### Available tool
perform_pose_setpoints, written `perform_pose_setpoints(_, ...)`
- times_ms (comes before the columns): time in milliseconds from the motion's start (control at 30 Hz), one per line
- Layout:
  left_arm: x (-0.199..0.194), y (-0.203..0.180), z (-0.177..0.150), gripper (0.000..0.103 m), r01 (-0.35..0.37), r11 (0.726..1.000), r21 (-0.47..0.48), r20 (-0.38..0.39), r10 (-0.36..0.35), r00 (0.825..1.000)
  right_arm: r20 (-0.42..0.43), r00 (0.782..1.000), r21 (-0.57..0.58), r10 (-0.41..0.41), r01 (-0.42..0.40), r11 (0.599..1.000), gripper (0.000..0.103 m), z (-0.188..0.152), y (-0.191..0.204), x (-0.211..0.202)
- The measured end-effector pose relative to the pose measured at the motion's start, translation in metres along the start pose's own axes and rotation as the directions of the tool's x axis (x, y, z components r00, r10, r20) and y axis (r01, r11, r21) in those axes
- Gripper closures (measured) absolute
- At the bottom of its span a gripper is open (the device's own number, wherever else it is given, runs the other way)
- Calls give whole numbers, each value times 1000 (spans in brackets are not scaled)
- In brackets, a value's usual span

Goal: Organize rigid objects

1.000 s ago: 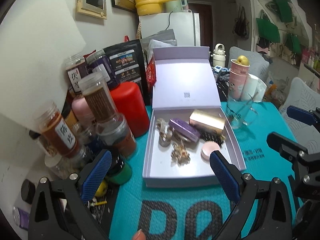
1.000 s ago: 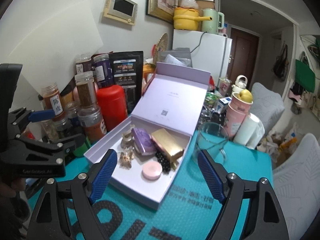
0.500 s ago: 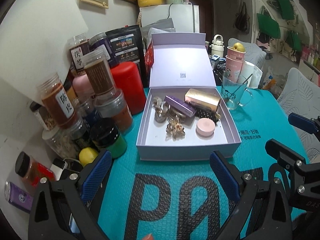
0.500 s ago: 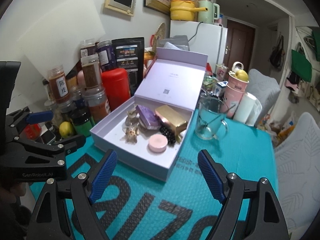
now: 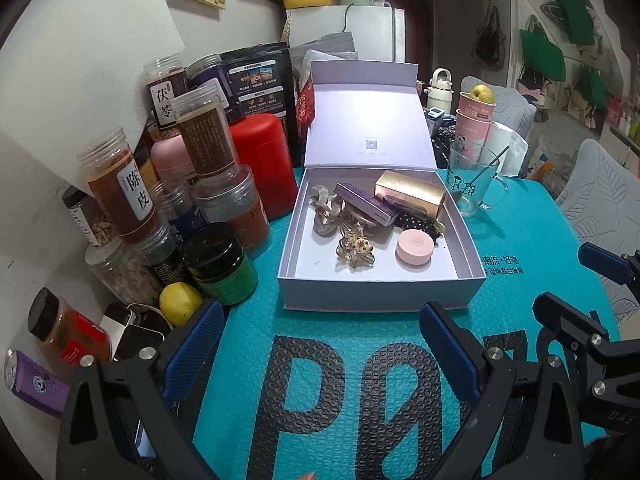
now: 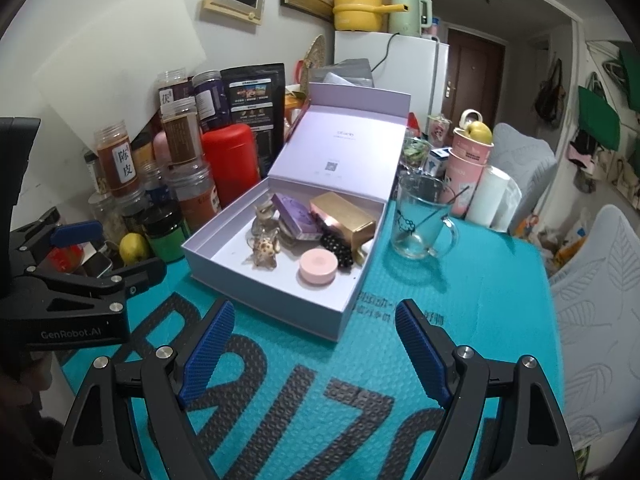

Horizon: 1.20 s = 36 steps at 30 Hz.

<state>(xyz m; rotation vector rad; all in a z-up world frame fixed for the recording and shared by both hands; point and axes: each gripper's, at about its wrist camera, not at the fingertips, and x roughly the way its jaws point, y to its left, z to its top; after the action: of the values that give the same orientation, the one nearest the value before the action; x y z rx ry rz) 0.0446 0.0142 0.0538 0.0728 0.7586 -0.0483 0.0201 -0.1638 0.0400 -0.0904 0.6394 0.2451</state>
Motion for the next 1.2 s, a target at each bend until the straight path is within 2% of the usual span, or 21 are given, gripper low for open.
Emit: perform_pose_setpoints(1200, -7, -6, 0, 3, -15, 1000, 19, 7, 15, 1000, -5, 1000, 7, -11, 11, 1000, 19, -1, -1, 0)
